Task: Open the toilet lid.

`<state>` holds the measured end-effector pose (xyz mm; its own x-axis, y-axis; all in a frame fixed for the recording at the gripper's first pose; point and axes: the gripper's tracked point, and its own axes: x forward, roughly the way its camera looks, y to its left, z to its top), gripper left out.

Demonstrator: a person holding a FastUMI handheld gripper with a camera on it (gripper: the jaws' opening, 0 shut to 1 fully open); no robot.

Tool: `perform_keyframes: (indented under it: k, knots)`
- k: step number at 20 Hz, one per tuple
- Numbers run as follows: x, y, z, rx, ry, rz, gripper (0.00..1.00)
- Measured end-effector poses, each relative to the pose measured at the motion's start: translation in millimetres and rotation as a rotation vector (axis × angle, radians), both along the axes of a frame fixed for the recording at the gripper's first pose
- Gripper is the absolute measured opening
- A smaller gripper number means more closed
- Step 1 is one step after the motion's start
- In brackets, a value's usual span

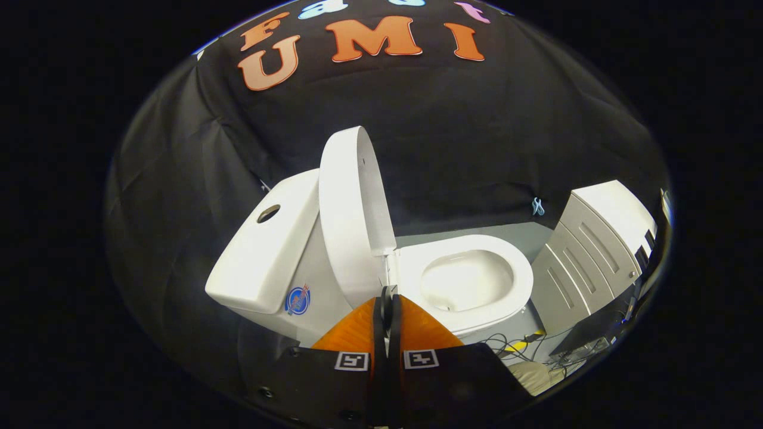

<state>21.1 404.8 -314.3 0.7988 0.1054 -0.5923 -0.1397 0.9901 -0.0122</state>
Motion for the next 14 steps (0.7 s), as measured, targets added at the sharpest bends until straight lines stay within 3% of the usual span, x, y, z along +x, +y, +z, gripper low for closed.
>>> perform_keyframes:
  k: [14]
  knots:
    - [-13, 58, -11, -0.151, -0.035, 0.121, 0.08]
